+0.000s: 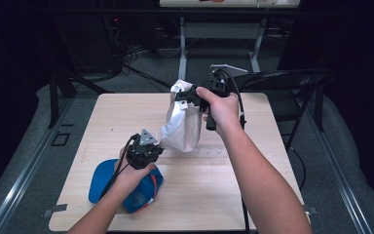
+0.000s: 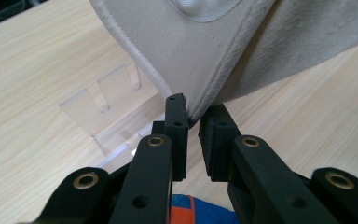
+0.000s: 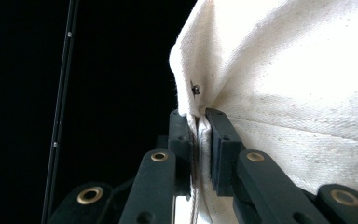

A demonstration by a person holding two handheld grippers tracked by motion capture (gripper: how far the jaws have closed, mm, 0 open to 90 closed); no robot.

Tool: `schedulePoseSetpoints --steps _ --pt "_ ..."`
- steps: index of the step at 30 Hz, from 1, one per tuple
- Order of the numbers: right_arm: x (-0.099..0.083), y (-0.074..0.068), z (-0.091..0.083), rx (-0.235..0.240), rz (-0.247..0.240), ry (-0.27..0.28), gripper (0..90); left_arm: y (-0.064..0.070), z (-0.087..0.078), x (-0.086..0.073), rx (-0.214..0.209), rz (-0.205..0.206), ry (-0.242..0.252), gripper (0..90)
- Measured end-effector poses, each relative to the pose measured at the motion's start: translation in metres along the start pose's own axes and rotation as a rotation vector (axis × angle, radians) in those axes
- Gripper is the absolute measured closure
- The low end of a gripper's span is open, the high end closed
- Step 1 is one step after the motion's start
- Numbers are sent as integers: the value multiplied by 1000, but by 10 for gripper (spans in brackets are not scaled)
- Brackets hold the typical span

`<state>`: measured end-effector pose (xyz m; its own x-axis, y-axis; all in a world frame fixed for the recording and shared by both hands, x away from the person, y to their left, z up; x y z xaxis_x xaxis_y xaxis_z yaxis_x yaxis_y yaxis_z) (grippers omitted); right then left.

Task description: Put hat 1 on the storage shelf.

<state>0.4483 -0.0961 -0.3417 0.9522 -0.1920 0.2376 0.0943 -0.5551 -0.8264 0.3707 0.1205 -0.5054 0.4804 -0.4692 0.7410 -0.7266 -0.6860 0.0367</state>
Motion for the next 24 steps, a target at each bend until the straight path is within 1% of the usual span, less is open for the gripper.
schedulePoseSetpoints --steps 1,2,3,4,5,6,7,10,11,12,13,15,16,17,18,19,20,21,22,23,24 --pt "0 1 2 -5 -4 -9 816 2 1 -2 2 -8 9 830" --pt "0 1 2 -5 -4 -9 816 2 1 -2 2 -8 9 831" --pt "0 2 3 -3 2 -9 816 2 2 -3 -1 -20 14 832" --pt "0 2 3 -4 -6 -16 816 1 2 -3 -5 -35 20 833" --pt "0 2 3 -4 -6 -16 816 1 2 -3 -5 -35 20 833" --pt "-1 2 6 -4 1 -9 816 -1 2 -4 -17 -60 24 834" --pt "-1 3 6 -7 -3 -19 816 -2 1 -5 -19 -68 24 836" --pt "-1 3 10 -5 1 -19 816 -3 0 -6 -17 -78 22 842" --pt "-2 3 15 -4 3 -22 816 -4 -1 -8 -7 -89 22 846" --pt "-2 3 15 -4 3 -22 816 -4 -1 -8 -7 -89 22 847" --pt "-3 2 19 -3 7 -29 816 -4 -1 -9 -4 -102 31 847" --pt "-3 2 21 0 2 -34 816 -4 -3 -11 -6 -122 35 847" --pt "-4 1 23 1 -3 -46 816 -4 -3 -11 -11 -139 42 848" --pt "-4 0 24 2 -3 -42 816 -3 -2 -12 -17 -159 50 848" --pt "-4 0 24 2 -3 -42 816 -3 -2 -12 -17 -159 50 848" --pt "-4 -1 26 0 -4 -42 815 -3 -1 -12 -27 -182 53 849" --pt "-4 -1 26 0 -4 -42 815 -3 -1 -12 -38 -193 40 849" --pt "-4 -1 27 -1 -2 -42 815 -2 0 -12 -36 -201 42 849" --pt "-5 0 28 -7 -6 -54 815 0 1 -11 -20 -192 36 851" --pt "-5 0 29 -9 -8 -53 815 0 1 -11 -20 -192 36 852" --pt "-5 0 30 -8 -4 -48 815 -2 2 -12 -22 -204 39 852"
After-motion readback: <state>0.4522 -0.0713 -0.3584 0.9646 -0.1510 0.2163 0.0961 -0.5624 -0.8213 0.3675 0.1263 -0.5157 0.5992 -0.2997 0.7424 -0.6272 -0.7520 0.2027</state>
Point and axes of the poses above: each handheld gripper's, and its own axes: z roughly forward along the jaws, x roughly out of its top, y roughly to its right, the point moved 2 cm from there along z, roughly forward along the jaws, and after that the axes turned 6 degrees about -x, right-handed, at the moved point
